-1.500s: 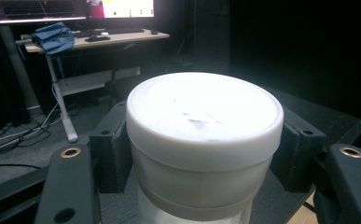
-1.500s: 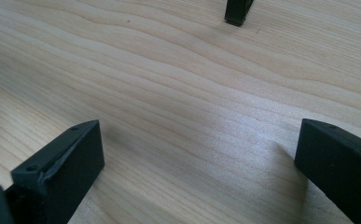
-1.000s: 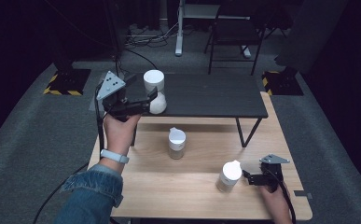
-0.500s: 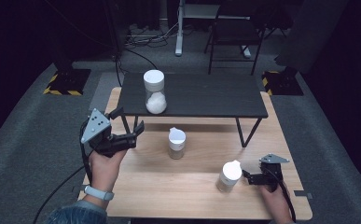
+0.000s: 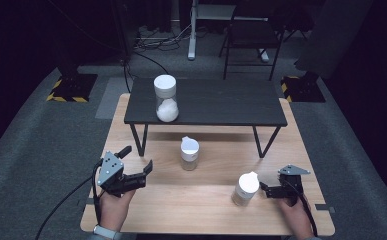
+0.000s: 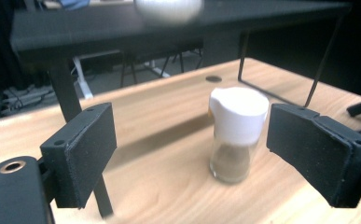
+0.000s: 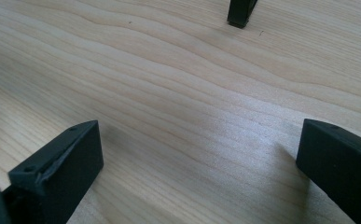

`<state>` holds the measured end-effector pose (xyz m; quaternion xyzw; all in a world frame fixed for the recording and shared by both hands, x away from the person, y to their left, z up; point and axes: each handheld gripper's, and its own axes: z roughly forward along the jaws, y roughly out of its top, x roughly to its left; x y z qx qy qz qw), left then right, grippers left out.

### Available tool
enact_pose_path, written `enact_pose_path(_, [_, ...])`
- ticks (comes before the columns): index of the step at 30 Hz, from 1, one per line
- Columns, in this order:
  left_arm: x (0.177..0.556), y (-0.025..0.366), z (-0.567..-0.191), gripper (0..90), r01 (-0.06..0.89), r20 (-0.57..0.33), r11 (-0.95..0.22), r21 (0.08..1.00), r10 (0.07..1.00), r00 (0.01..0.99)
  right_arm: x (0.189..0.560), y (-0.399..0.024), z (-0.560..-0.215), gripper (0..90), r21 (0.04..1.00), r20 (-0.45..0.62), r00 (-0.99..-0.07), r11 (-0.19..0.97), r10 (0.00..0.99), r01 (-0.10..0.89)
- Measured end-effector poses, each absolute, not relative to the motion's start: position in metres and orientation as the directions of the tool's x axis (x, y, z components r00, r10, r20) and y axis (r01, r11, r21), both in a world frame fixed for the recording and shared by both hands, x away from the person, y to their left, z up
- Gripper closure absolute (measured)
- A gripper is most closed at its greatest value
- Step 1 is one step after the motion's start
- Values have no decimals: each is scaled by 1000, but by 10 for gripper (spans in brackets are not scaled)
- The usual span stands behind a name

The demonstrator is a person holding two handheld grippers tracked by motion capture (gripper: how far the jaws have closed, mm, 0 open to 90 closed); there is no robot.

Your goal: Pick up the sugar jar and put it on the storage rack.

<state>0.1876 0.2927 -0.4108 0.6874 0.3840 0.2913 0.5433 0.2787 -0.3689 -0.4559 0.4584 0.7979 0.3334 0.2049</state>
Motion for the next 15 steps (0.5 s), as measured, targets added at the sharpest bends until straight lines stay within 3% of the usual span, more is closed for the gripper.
enact_pose_path(15, [194,290,-461,114,352,-49,-151,924,865,499,279,-369,-456,4,720,-21,-496,357,868,595])
